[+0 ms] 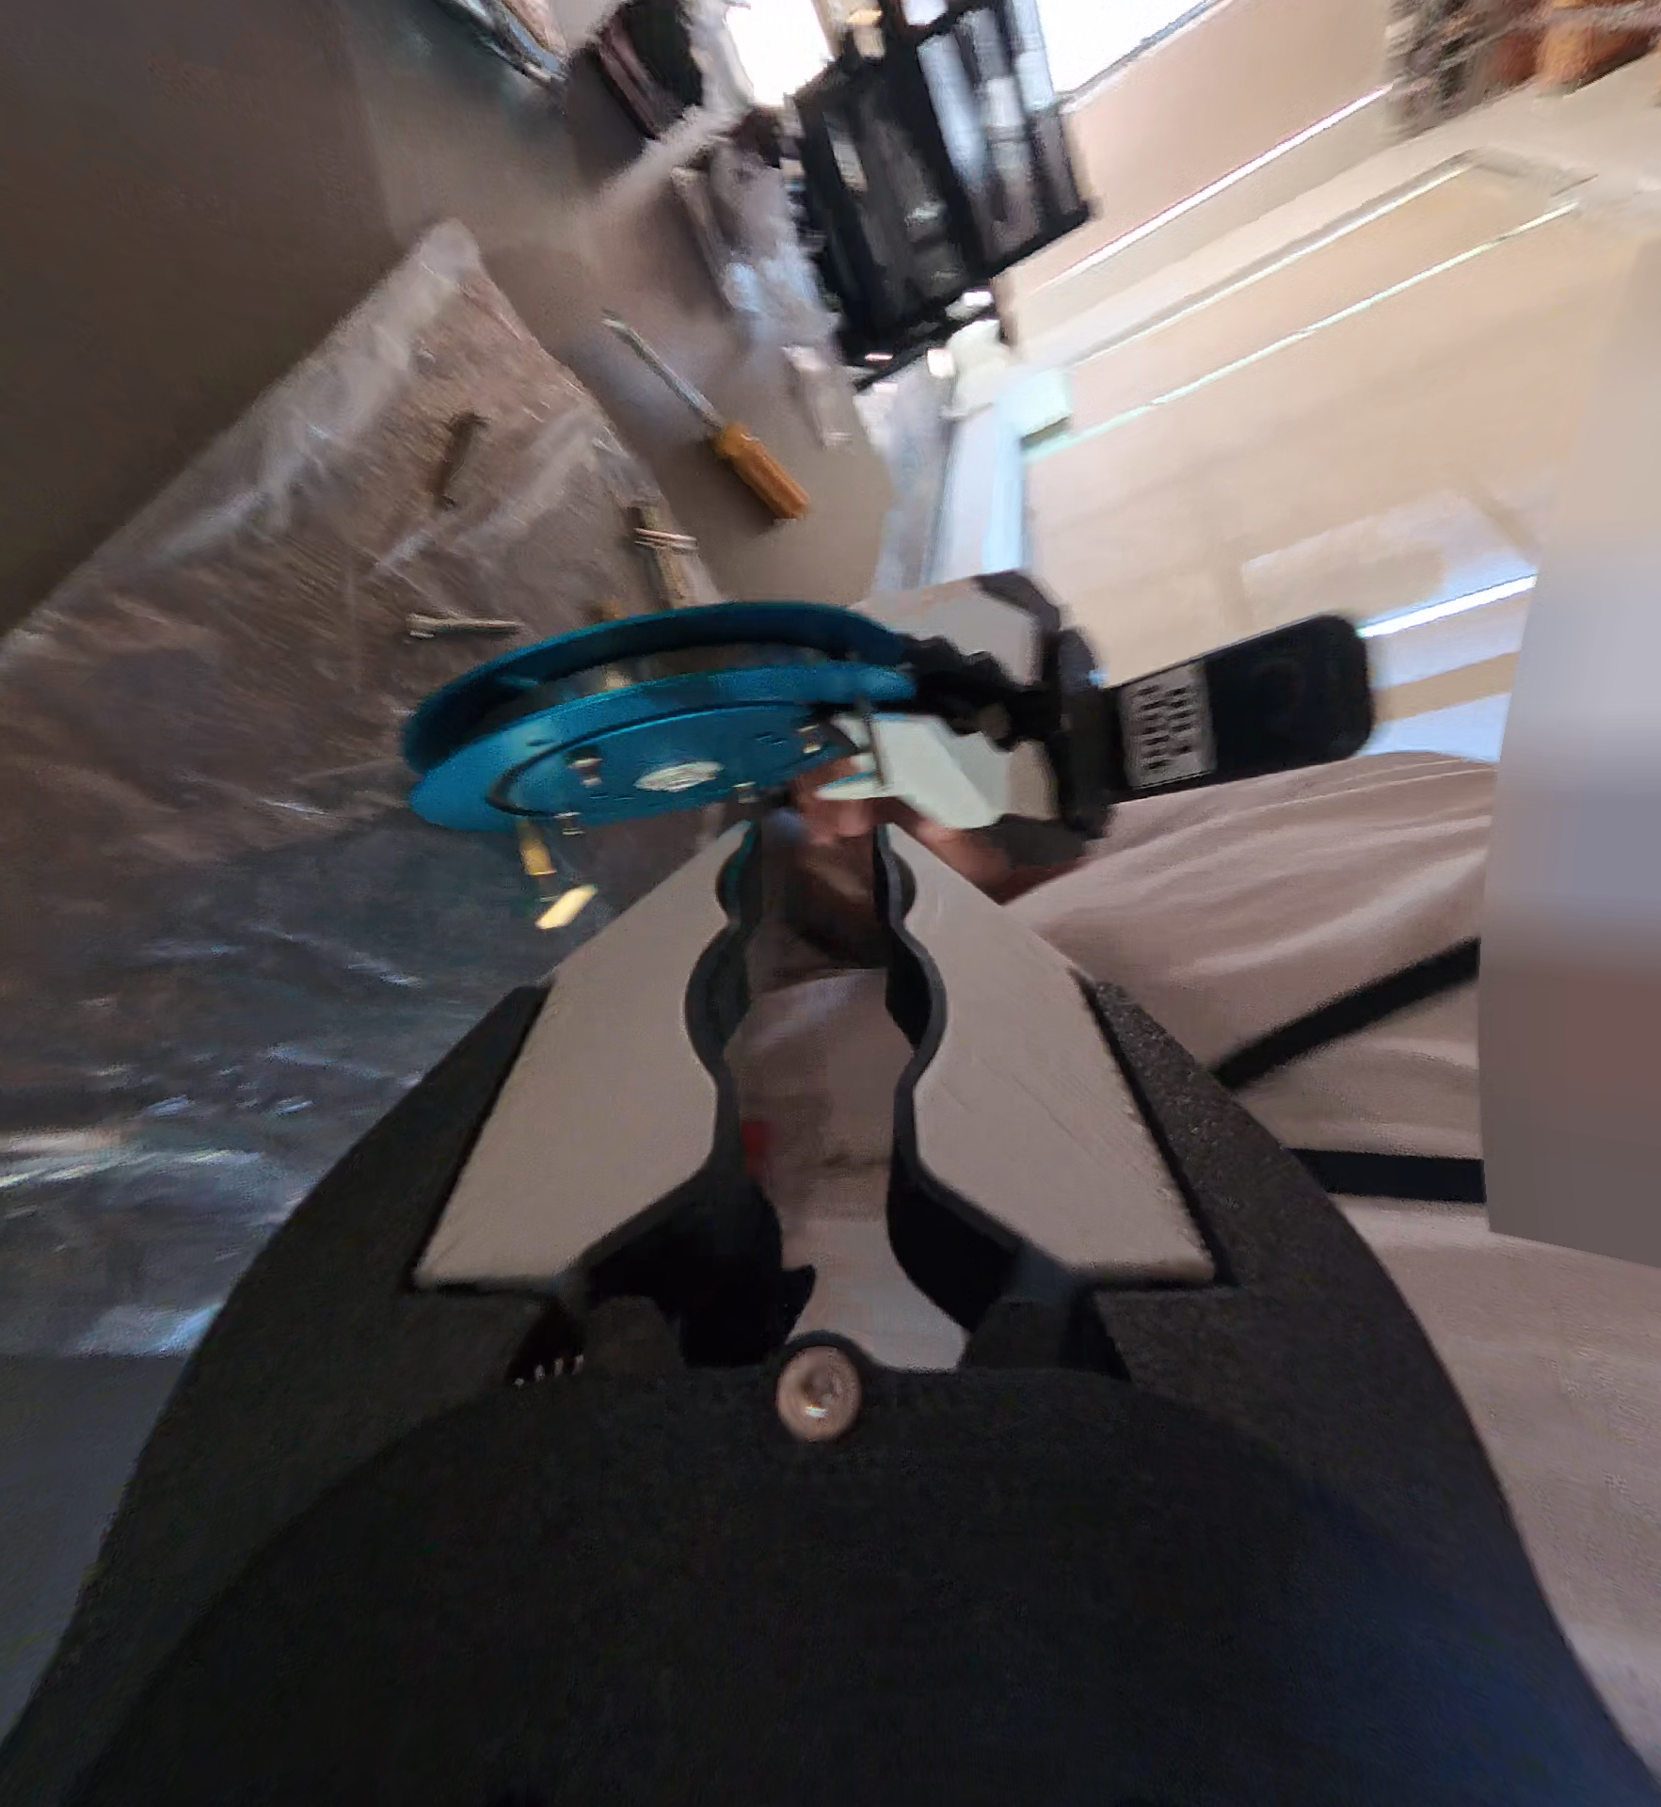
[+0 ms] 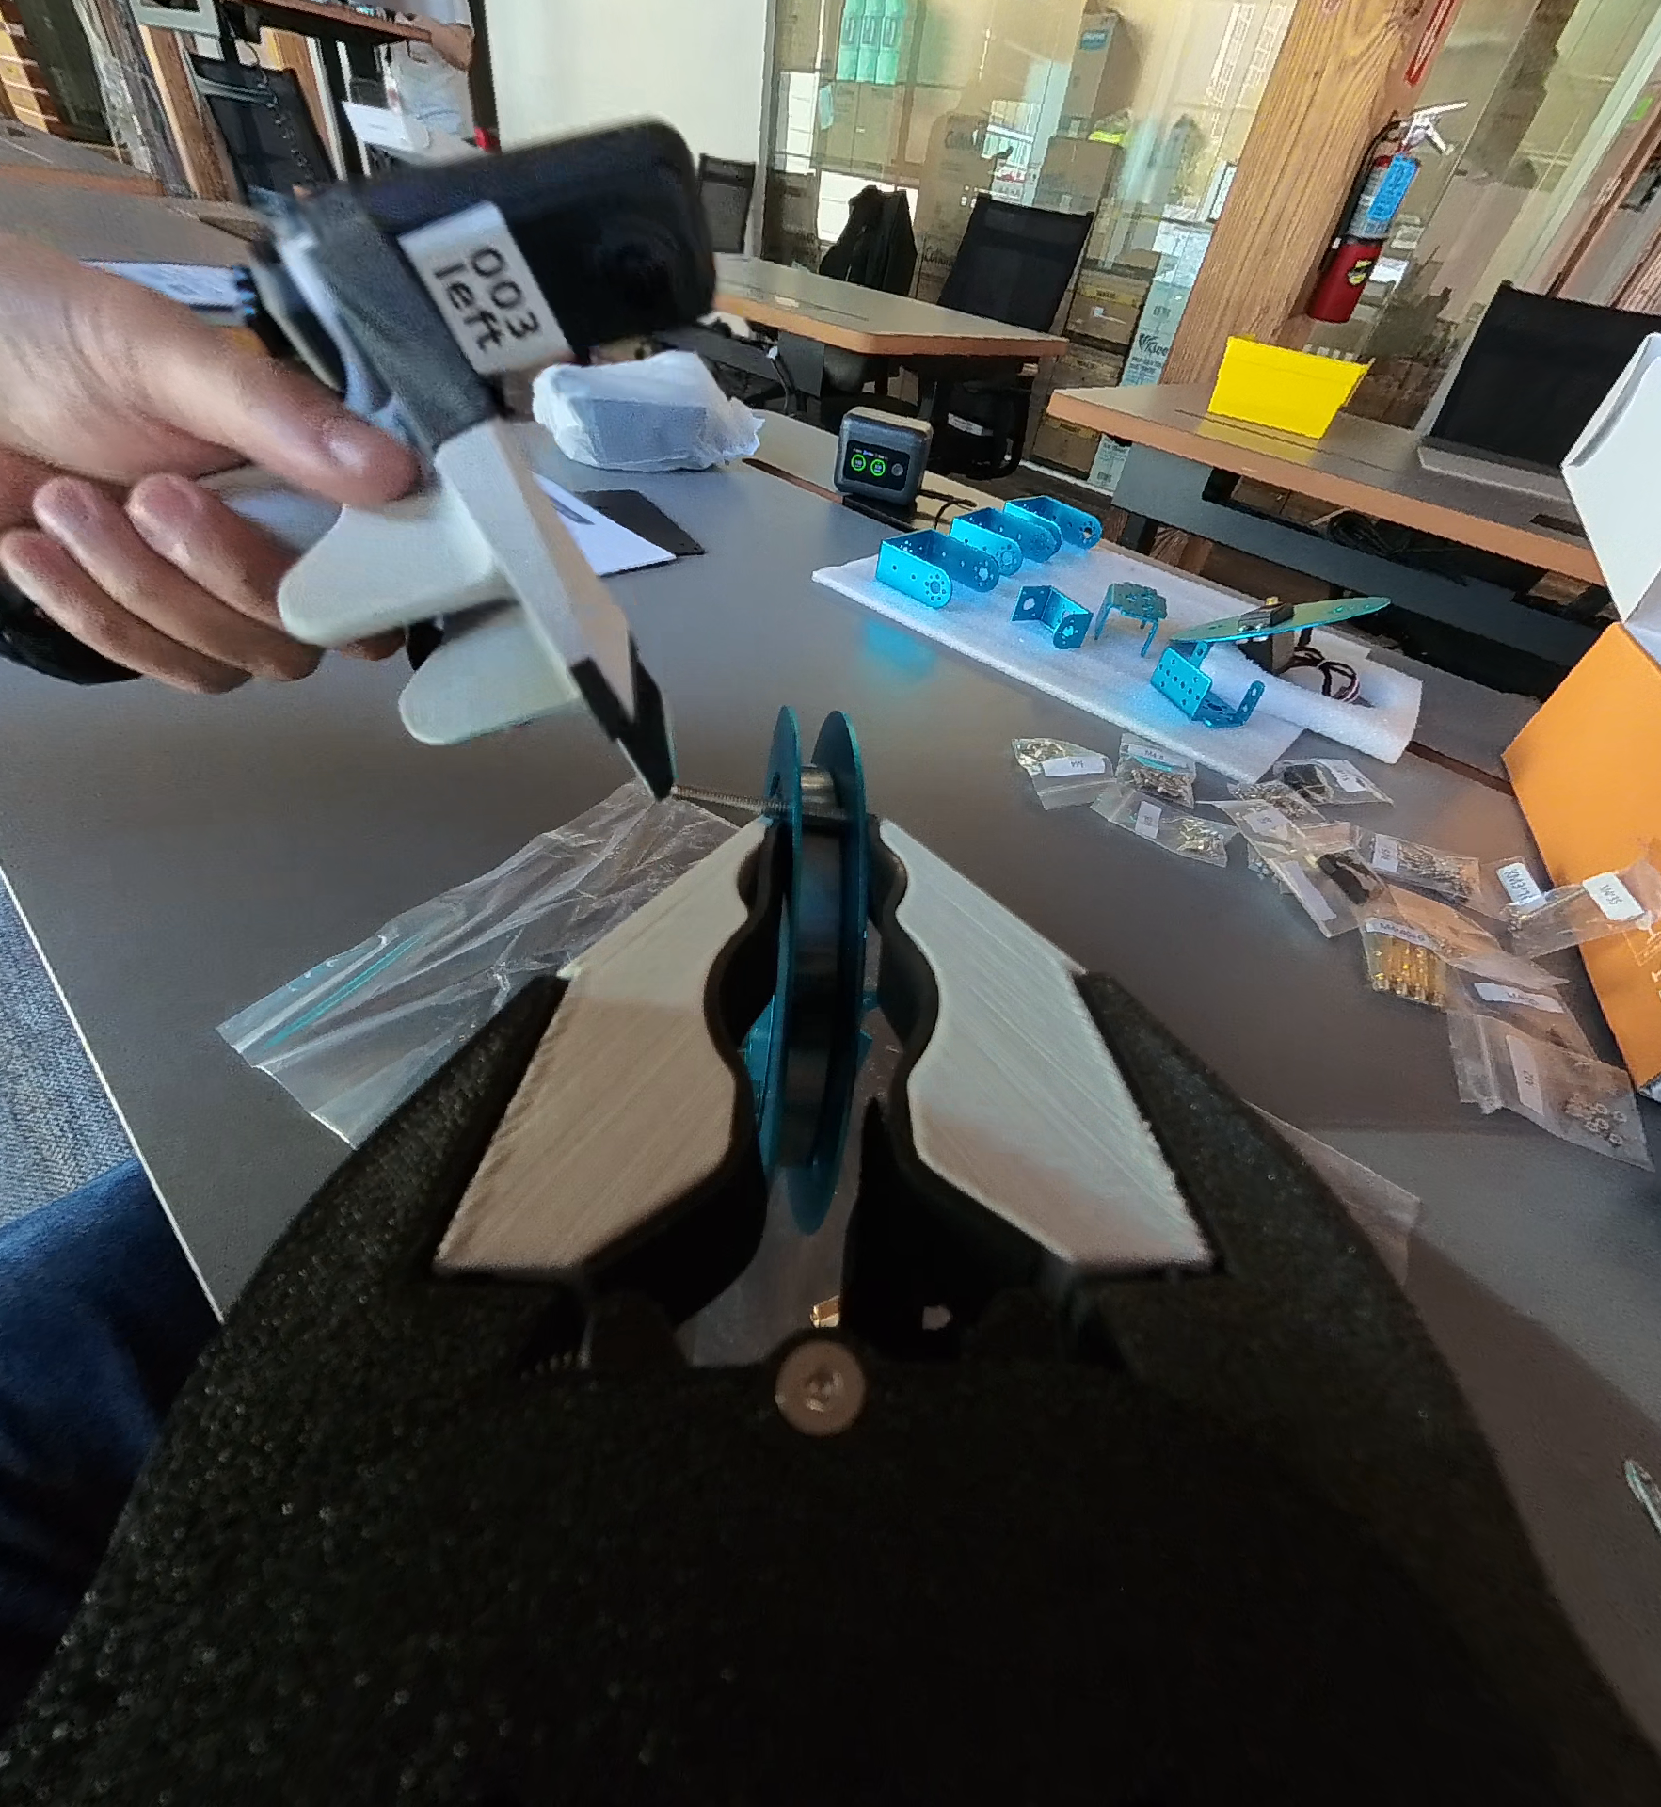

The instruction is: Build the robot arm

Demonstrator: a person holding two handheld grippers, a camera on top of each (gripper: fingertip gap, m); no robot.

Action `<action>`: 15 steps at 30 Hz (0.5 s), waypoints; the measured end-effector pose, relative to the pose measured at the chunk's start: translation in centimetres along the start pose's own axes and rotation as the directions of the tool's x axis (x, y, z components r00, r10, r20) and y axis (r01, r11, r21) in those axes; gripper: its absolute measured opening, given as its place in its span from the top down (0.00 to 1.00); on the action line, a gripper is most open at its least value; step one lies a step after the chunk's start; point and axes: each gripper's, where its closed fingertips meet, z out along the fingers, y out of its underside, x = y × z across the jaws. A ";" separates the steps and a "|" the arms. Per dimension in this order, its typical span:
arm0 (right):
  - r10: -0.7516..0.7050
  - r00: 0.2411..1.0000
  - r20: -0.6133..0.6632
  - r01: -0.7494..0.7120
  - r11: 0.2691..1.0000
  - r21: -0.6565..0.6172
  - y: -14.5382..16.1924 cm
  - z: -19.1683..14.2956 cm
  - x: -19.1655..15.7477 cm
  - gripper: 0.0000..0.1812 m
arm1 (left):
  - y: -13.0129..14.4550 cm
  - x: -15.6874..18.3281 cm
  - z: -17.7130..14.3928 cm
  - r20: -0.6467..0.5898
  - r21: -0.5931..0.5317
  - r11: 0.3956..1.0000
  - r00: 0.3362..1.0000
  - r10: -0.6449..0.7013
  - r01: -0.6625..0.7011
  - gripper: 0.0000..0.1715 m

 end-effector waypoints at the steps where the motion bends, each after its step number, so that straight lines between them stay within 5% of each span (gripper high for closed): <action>1: 0.004 1.000 0.001 -0.004 1.000 0.000 0.0 0.0 0.1 0.92 | 0.4 -1.1 -0.3 0.105 0.001 0.997 0.991 0.079 -0.080 0.87; 5: 0.023 1.000 0.007 -0.023 1.000 -0.003 0.0 0.1 0.4 0.92 | 2.5 -4.8 -1.3 0.475 -0.071 0.934 0.812 0.341 -0.350 0.86; 11: 0.046 0.999 0.012 -0.046 0.999 -0.004 0.1 0.1 0.7 0.92 | 4.6 -5.2 1.4 0.685 -0.134 0.791 0.521 0.509 -0.597 0.87; 15: 0.060 0.998 0.010 -0.060 0.998 -0.010 0.1 0.3 1.4 0.92 | 4.2 -5.3 3.6 0.598 -0.114 0.831 0.630 0.495 -0.544 0.90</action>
